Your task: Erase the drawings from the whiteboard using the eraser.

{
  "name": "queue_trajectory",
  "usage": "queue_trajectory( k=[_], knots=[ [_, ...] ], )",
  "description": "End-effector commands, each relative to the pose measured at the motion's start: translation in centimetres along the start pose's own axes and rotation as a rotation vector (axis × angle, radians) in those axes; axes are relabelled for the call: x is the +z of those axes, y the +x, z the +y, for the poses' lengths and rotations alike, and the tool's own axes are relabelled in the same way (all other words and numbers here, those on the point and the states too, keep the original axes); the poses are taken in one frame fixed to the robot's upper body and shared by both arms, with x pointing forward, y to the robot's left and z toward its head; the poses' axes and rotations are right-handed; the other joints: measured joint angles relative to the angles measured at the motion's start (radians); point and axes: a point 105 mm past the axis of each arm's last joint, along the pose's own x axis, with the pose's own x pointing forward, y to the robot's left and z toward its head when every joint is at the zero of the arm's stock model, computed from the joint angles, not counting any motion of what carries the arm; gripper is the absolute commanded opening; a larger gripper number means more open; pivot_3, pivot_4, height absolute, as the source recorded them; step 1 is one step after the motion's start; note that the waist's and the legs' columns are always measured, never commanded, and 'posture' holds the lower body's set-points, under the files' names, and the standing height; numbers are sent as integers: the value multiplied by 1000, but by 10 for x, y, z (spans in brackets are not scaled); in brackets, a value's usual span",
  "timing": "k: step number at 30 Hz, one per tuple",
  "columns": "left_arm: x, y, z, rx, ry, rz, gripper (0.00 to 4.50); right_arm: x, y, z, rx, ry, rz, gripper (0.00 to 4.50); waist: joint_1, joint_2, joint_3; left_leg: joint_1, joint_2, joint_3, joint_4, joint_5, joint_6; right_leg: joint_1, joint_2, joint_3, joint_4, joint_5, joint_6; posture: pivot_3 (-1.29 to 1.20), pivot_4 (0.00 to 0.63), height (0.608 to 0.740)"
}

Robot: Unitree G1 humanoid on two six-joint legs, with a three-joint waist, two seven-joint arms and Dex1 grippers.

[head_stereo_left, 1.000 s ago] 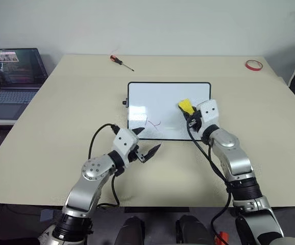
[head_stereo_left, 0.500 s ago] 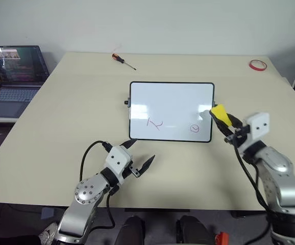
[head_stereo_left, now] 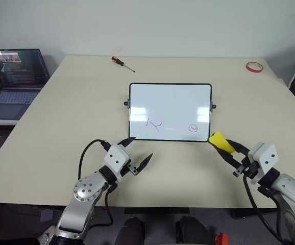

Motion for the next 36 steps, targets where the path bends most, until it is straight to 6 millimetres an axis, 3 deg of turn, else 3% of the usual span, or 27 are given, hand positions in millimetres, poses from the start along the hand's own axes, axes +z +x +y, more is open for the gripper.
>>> queue_trajectory(
  k=[1, 7, 13, 17, 20, 30, 36],
  knots=[
    [13, 4, 5, -2, 41, -47, 4500, 9, 20, -14, -75, -60, -28, 1207, -1, 0, 0, 0, 0, 0, 0, 0, 0, 0, 0, 0, 0, 0, 0, 0, 150, 740],
    [16, 12, 2, -20, 39, -64, 4500, 17, 68, -25, -109, -91, -84, 1207, -2, 0, 1, 0, 0, 0, -1, 0, 0, -1, 0, 0, 0, 0, 0, 0, 150, 740],
    [22, 15, 4, -18, 41, -82, 4500, 3, 90, -31, -104, -107, -54, 1207, 3, -1, 1, -2, -1, 0, -1, 0, 0, -1, -1, -1, -1, 0, 0, 0, 150, 740],
    [28, 18, 4, -16, 42, -98, 4500, -31, 91, -31, -74, -132, 63, 1207, 2, -1, 1, -2, -1, 0, -1, 0, 0, -1, -1, -1, -1, 0, 0, 0, 150, 740],
    [31, 18, 6, -8, 44, -104, 4500, -45, 87, -28, -39, -147, 125, 1207, 0, -1, 1, 0, 0, 0, 0, 0, 0, 0, -1, -1, 0, 0, 0, 0, 150, 740],
    [31, 21, 10, 6, 44, -103, 4500, -51, 70, 6, 163, -229, 136, 1207, 0, -1, 1, 1, 0, 0, 0, 0, 0, 2, -1, -1, 0, 0, 0, 0, 150, 740],
    [31, 21, 12, 15, 45, -105, 4500, -45, 80, 0, 152, -249, 107, 1207, -5, -1, 1, 2, 0, 0, 0, 0, 0, 2, -1, 0, 0, 0, 0, 0, 150, 740]
  ],
)
